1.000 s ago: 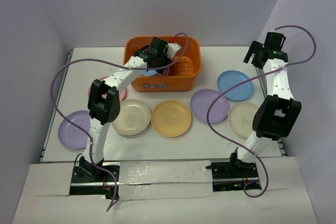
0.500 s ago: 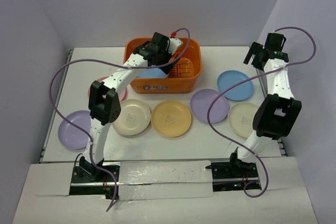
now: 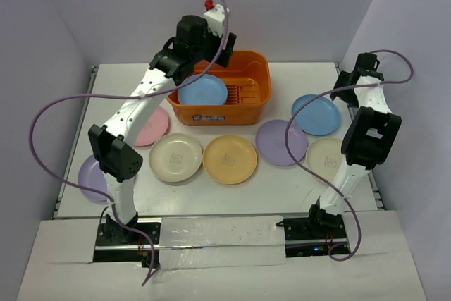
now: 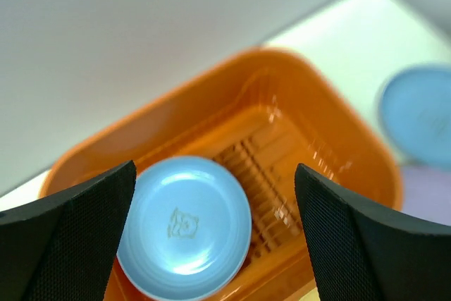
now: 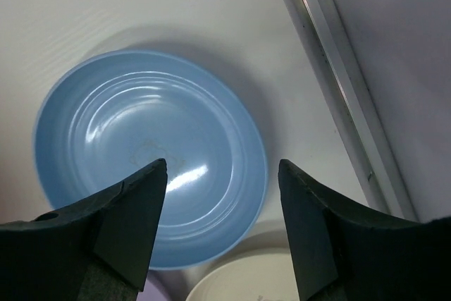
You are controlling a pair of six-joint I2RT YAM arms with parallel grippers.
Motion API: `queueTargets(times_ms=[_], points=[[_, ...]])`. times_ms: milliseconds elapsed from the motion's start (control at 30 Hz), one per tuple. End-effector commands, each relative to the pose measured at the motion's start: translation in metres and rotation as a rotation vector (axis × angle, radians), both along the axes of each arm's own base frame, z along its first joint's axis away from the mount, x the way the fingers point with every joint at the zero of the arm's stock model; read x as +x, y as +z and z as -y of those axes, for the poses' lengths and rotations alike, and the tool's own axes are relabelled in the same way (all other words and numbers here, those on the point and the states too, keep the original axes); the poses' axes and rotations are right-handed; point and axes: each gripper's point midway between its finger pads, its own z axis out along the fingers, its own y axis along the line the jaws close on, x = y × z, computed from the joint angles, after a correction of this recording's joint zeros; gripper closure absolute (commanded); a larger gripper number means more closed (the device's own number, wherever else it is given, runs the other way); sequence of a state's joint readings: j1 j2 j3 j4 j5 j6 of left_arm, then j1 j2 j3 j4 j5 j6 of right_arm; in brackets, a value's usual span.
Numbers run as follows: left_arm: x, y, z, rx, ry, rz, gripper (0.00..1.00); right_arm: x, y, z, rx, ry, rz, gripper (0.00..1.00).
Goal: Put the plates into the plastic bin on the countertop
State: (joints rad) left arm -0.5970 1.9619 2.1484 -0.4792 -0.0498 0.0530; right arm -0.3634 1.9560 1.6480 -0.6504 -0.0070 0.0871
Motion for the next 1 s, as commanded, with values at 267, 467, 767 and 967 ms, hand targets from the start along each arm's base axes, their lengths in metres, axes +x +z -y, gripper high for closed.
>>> queueTargets(times_ms=[267, 467, 767, 967], points=[[-0.005, 0.084, -0.094, -0.230, 0.179, 0.075, 0.01, -0.010, -0.053, 0.016, 0.074, 0.008, -0.114, 0.38], [-0.005, 0.073, -0.133, -0.159, 0.258, 0.072, 0.01, -0.005, -0.072, 0.006, 0.138, 0.060, -0.130, 0.50], [0.006, 0.053, -0.180, -0.104, 0.360, 0.046, 0.01, -0.006, -0.097, -0.004, 0.182, 0.079, -0.174, 0.81], [0.010, 0.046, -0.180, -0.116, 0.364, 0.028, 0.01, -0.004, -0.063, -0.006, 0.193, 0.062, -0.110, 1.00]])
